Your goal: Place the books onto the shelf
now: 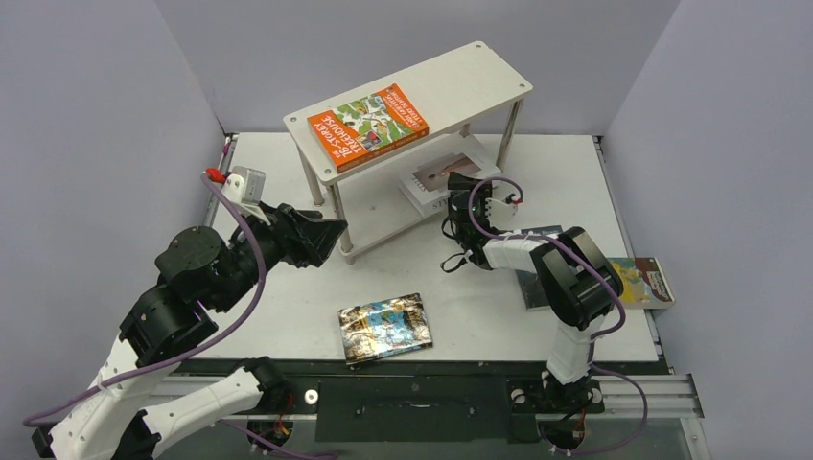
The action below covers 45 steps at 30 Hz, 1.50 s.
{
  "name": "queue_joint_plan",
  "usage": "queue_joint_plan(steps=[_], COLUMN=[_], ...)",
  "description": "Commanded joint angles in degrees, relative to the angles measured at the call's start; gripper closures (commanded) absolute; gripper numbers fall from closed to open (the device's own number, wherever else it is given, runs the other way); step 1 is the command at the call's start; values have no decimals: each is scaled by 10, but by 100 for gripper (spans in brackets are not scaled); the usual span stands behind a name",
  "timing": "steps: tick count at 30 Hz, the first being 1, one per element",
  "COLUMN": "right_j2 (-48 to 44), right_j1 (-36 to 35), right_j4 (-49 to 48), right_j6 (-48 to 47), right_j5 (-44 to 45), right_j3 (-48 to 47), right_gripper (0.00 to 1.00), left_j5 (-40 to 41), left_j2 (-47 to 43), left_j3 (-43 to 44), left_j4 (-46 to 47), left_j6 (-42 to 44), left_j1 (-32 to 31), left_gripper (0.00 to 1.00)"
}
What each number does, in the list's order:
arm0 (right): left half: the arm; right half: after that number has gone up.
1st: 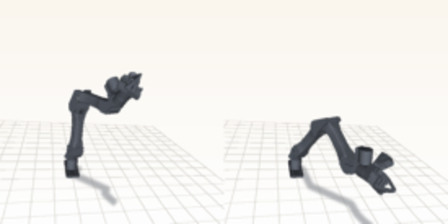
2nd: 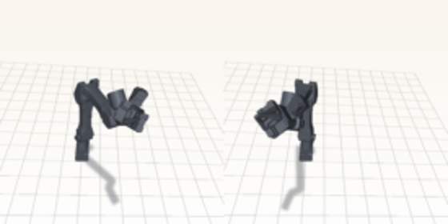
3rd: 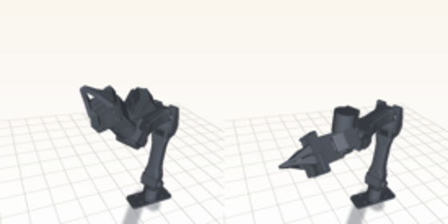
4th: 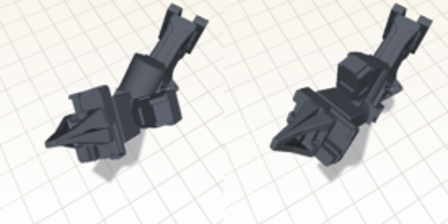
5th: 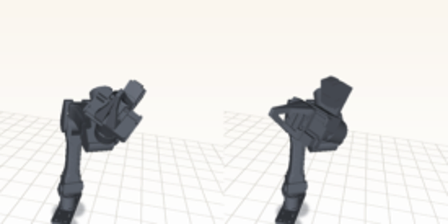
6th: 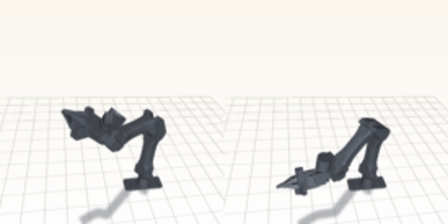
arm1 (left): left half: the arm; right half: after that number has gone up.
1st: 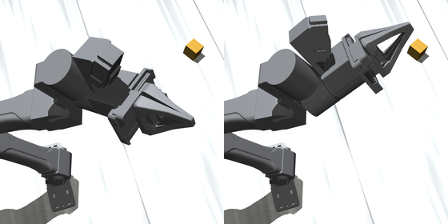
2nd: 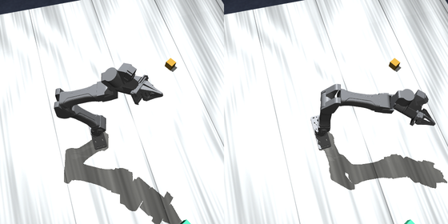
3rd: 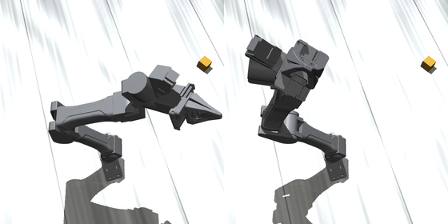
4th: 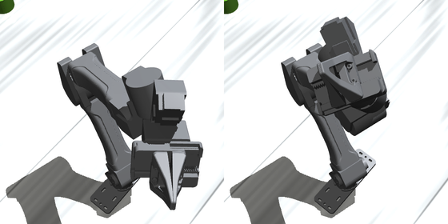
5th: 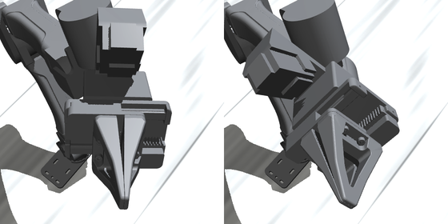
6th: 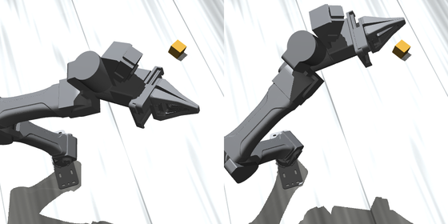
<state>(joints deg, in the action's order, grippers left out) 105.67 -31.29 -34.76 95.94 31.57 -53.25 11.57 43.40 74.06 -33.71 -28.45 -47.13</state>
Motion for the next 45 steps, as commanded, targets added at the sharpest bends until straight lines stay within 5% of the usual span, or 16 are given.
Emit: queue_joint_plan(steps=[1,15,45], right_j2=[-20,-56,-31], right_j1=[-5,-5,100], right_j4=[40,118,222], right_j6=[1,-26,-164], right_j5=[-4,-87,-318], right_j3=[-6,2,-60], right_gripper=[39,24,19], left_j5=[7,11,-6], left_j2=[-3,-1,11], left_j3=[0,0,-29], left_j4=[5,9,31], left_j6=[-1,3,4], left_j1=[2,2,2], left_gripper=[40,40,40])
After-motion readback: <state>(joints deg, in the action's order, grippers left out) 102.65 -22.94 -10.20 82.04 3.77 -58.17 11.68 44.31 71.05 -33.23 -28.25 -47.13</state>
